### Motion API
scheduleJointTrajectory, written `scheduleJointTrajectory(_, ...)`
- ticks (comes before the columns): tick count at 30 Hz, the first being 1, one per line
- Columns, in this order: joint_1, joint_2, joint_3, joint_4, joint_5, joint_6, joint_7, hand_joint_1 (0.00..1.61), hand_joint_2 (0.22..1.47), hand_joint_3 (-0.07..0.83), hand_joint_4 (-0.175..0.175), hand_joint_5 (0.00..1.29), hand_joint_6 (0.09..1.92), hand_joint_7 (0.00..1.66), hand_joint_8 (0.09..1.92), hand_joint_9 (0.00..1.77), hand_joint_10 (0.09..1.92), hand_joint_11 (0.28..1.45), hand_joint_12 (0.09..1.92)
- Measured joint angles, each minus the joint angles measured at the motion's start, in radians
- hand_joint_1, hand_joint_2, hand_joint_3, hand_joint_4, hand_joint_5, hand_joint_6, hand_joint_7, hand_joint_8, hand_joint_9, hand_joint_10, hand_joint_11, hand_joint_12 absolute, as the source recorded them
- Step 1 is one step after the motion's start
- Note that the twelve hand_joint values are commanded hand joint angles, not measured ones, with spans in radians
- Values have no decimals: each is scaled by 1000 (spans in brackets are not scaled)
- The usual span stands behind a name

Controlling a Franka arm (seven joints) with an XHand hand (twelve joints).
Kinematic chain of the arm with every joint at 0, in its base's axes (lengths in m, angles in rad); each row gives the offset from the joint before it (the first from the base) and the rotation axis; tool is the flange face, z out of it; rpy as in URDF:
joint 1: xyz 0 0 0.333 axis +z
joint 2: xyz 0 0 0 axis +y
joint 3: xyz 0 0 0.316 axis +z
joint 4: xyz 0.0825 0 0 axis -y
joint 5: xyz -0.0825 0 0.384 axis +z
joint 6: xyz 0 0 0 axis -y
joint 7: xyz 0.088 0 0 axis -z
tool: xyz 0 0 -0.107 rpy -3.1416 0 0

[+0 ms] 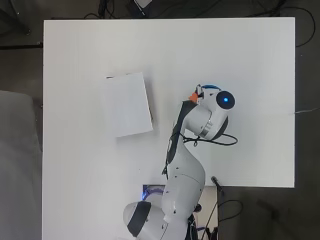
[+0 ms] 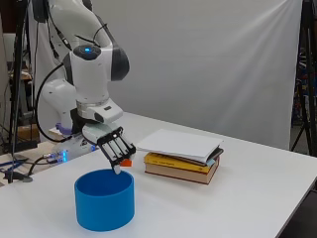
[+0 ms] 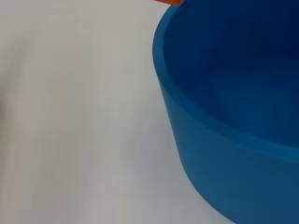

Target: Teleoperate dual arm-hand system to pick and place objects

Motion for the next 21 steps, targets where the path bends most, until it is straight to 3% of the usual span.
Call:
scheduleJointTrajectory(3, -4, -16, 14, -21, -4, 5, 5, 1008, 1402, 1, 2, 426, 1702, 585, 1729, 609, 1512, 634, 670)
scheduleJointTrajectory(11, -25, -47, 4, -11, -83, -15, 127, 1014, 1395, 0, 8, 421, 1749, 602, 1653, 629, 1334, 675, 490)
scheduleJointTrajectory(14, -36, -10, -6, 24, -70, -25, 143, 1028, 1387, -1, -6, 417, 1762, 627, 1603, 653, 1290, 693, 456)
scheduleJointTrajectory(15, -41, 8, -8, 41, -63, -29, 150, 1037, 1385, 0, -28, 404, 1756, 640, 1600, 663, 1257, 700, 418)
scheduleJointTrajectory(17, -51, 50, -10, 70, -45, -36, 156, 625, 1204, -18, 13, 219, 743, 386, 717, 487, 603, 555, 176)
scheduleJointTrajectory(18, -55, 71, -9, 78, -41, -36, 165, 453, 1099, -17, 19, 124, 395, 239, 387, 372, 340, 492, 94)
scheduleJointTrajectory(20, -59, 103, -2, 88, -42, -20, 187, 166, 956, -9, 24, 31, 94, 94, 97, 261, 94, 439, 87)
scheduleJointTrajectory(21, -60, 112, 2, 86, -44, -2, 191, 85, 930, -5, 28, 14, 87, 77, 87, 244, 87, 431, 87)
